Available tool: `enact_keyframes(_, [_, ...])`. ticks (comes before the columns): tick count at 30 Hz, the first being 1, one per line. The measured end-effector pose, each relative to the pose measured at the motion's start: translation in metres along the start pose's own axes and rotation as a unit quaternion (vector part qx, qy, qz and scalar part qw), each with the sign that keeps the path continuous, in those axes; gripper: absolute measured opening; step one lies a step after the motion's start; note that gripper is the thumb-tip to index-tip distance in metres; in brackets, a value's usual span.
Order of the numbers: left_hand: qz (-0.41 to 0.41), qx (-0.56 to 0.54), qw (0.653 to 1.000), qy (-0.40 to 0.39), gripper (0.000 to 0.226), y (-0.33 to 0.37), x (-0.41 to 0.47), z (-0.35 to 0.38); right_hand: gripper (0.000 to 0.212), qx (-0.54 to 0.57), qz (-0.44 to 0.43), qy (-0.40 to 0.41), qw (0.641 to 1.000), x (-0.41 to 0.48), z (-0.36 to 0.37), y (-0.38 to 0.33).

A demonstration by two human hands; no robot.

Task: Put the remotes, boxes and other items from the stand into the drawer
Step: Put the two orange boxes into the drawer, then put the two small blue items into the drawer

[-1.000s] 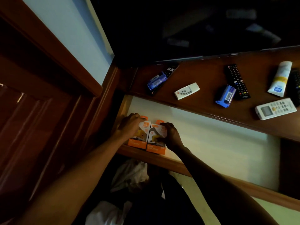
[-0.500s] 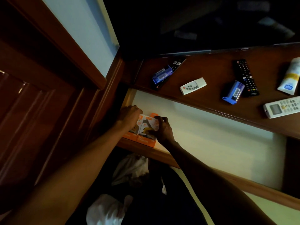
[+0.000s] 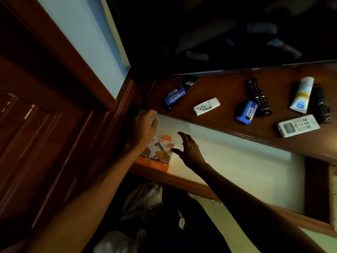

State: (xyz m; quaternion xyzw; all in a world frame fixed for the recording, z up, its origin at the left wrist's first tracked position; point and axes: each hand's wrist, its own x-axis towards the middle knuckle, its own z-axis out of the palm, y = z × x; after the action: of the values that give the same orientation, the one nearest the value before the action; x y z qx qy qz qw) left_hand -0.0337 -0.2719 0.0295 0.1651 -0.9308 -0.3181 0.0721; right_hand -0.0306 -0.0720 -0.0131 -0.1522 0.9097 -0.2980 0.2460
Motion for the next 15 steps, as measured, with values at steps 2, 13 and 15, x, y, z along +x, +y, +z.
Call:
enact_keyframes(2, [0.026, -0.031, 0.998, 0.041, 0.029, 0.025, 0.017, -0.002, 0.061, -0.019, -0.014, 0.034, 0.999, -0.009, -0.03, 0.006])
enact_keyframes(13, [0.007, 0.029, 0.993, -0.116, 0.058, 0.076, 0.089, 0.042, 0.038, -0.032, 0.07, 0.208, 0.975, -0.02, -0.155, 0.053])
enact_keyframes(15, [0.006, 0.034, 0.993, -0.11, 0.055, 0.079, 0.092, 0.044, 0.048, -0.034, 0.102, 0.207, 0.972, -0.016, -0.169, 0.06])
